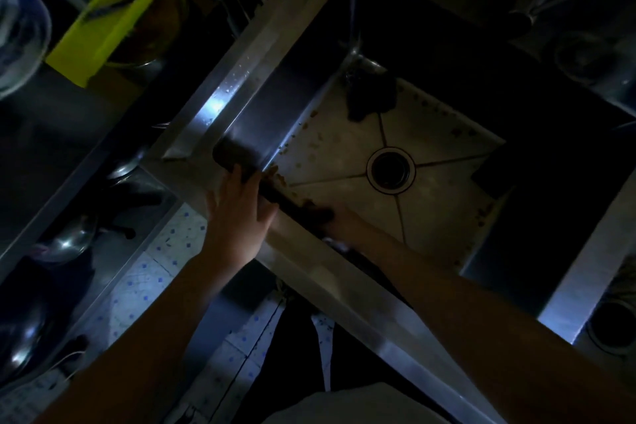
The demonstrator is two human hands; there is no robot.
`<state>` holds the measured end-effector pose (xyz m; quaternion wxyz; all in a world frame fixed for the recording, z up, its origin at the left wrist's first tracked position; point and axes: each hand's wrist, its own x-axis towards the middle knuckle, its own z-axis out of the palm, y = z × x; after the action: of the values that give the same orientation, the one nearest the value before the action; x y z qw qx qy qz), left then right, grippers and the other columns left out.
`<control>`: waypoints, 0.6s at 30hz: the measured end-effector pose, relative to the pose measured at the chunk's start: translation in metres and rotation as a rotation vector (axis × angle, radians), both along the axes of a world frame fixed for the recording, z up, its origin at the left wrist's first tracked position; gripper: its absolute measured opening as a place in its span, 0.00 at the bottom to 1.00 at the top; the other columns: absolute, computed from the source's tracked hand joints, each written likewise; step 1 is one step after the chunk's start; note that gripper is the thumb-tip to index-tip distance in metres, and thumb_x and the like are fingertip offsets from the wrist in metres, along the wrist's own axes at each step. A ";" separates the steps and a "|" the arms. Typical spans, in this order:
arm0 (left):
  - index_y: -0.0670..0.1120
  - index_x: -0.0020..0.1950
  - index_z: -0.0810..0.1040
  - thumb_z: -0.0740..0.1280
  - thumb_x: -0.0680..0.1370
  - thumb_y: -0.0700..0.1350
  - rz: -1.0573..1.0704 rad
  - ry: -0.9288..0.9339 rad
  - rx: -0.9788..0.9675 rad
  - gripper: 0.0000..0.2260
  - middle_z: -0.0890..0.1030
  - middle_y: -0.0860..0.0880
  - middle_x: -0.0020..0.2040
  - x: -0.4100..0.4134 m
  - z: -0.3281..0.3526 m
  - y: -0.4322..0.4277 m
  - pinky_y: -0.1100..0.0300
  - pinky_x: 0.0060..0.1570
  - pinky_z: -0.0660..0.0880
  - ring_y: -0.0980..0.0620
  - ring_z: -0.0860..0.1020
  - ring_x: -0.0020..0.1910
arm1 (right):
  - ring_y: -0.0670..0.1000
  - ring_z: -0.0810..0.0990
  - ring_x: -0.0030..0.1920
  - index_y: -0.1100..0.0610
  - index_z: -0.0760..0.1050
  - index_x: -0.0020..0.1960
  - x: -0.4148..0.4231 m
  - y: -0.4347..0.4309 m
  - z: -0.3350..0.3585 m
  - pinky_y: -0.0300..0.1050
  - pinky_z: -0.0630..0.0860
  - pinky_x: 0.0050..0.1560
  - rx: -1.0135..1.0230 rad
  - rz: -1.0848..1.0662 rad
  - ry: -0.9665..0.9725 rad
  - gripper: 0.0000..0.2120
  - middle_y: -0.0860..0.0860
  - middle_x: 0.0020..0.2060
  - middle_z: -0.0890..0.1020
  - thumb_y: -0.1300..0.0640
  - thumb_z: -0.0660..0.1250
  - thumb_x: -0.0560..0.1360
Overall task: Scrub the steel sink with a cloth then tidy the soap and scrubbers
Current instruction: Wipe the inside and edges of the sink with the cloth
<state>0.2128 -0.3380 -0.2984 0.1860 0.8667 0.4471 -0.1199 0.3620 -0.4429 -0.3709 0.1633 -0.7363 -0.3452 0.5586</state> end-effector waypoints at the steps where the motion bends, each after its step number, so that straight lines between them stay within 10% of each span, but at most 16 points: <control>1: 0.46 0.71 0.63 0.61 0.77 0.56 -0.019 0.005 0.010 0.26 0.62 0.38 0.72 -0.001 0.000 0.000 0.36 0.67 0.59 0.39 0.60 0.71 | 0.59 0.74 0.63 0.64 0.70 0.66 -0.006 0.023 0.009 0.44 0.70 0.61 0.045 -0.015 0.050 0.18 0.62 0.63 0.75 0.64 0.62 0.77; 7: 0.48 0.74 0.61 0.55 0.78 0.57 -0.096 0.070 0.062 0.26 0.60 0.39 0.74 -0.004 -0.001 0.000 0.38 0.68 0.59 0.40 0.59 0.72 | 0.39 0.74 0.23 0.62 0.76 0.55 -0.018 0.073 0.027 0.24 0.65 0.23 0.150 -0.112 0.212 0.09 0.44 0.20 0.77 0.59 0.64 0.78; 11: 0.50 0.72 0.62 0.60 0.78 0.56 -0.028 0.014 -0.008 0.24 0.60 0.39 0.74 -0.004 -0.002 0.000 0.37 0.70 0.55 0.39 0.59 0.73 | 0.31 0.66 0.34 0.63 0.71 0.65 -0.006 0.020 -0.004 0.27 0.66 0.38 0.002 -0.022 0.131 0.15 0.55 0.52 0.82 0.64 0.62 0.78; 18: 0.51 0.72 0.62 0.58 0.78 0.57 -0.033 0.009 -0.003 0.24 0.59 0.40 0.74 -0.004 -0.001 0.002 0.35 0.68 0.57 0.38 0.59 0.72 | 0.59 0.77 0.58 0.65 0.73 0.63 0.026 -0.094 -0.030 0.44 0.72 0.51 -0.327 -0.053 0.056 0.15 0.63 0.59 0.77 0.59 0.60 0.80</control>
<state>0.2083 -0.3358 -0.2998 0.1834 0.8730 0.4336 -0.1273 0.3880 -0.5372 -0.4008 0.0657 -0.7459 -0.2256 0.6232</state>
